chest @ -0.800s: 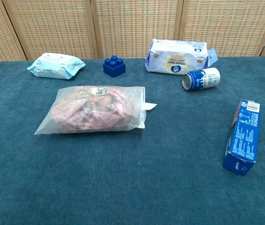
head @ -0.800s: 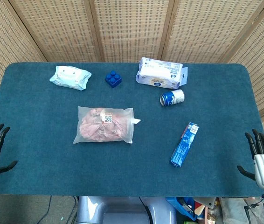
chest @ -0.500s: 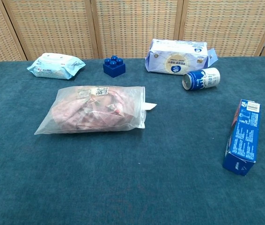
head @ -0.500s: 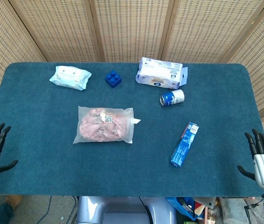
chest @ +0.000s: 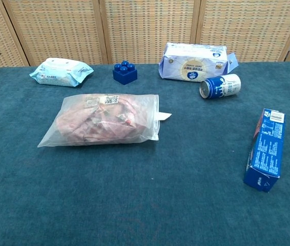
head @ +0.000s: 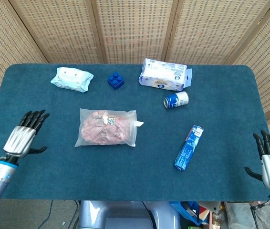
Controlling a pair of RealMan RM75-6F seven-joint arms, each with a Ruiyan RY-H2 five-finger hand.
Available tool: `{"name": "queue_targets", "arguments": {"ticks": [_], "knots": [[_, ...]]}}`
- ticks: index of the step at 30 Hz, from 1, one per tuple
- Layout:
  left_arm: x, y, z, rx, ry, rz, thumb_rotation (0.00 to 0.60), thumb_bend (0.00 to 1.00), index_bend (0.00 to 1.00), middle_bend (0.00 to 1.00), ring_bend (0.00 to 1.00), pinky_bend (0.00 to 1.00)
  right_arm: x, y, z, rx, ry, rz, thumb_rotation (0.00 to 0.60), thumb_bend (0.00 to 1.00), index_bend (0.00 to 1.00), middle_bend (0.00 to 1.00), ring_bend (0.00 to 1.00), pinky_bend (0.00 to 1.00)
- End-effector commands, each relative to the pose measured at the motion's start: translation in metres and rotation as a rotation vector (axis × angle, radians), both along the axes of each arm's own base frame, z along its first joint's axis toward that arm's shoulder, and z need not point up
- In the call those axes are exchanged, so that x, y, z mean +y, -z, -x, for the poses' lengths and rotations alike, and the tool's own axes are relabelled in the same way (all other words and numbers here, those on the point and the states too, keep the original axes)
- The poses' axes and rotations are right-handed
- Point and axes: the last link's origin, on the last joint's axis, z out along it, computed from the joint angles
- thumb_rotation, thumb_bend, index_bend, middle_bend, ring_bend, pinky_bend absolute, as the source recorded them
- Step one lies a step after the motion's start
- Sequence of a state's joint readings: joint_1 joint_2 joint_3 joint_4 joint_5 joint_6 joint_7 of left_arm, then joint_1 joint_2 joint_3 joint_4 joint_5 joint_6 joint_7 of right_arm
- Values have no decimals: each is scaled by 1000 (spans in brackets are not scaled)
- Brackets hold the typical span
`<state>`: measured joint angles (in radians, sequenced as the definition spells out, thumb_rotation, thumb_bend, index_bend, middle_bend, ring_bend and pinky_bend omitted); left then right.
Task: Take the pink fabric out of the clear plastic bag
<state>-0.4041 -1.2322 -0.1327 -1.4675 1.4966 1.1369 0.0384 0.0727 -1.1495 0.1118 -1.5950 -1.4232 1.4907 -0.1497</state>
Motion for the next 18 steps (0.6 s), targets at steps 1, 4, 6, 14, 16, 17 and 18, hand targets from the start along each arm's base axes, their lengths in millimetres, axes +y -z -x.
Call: {"name": "queue_targets", "arguments": {"ticks": [1, 4, 6, 14, 16, 17, 18], "knots": [[41, 33, -25, 18, 33, 110, 600, 137, 0, 0, 0, 0, -2, 1, 5, 4, 21, -4, 600, 0, 0, 0, 0, 0], [58, 58, -43, 16, 34, 198, 600, 134, 0, 0, 0, 0, -4, -1, 10, 3, 43, 4, 600, 0, 0, 0, 0, 0], [65, 70, -53, 4, 41, 236, 600, 131, 0, 0, 0, 0, -5, -2, 13, 2, 52, 9, 600, 0, 0, 0, 0, 0], [97, 111, -91, 4, 73, 295, 600, 128, 0, 0, 0, 0, -9, -7, 24, 0, 98, 29, 600, 0, 0, 0, 0, 0], [102, 121, -96, 13, 55, 331, 600, 127, 0, 0, 0, 0, -10, -8, 25, 1, 103, 32, 600, 0, 0, 0, 0, 0], [103, 124, -97, 17, 48, 343, 600, 127, 0, 0, 0, 0, -10, -8, 25, 0, 105, 32, 600, 0, 0, 0, 0, 0], [106, 128, -99, 23, 39, 361, 600, 127, 0, 0, 0, 0, -11, -8, 26, -3, 107, 30, 600, 0, 0, 0, 0, 0]]}}
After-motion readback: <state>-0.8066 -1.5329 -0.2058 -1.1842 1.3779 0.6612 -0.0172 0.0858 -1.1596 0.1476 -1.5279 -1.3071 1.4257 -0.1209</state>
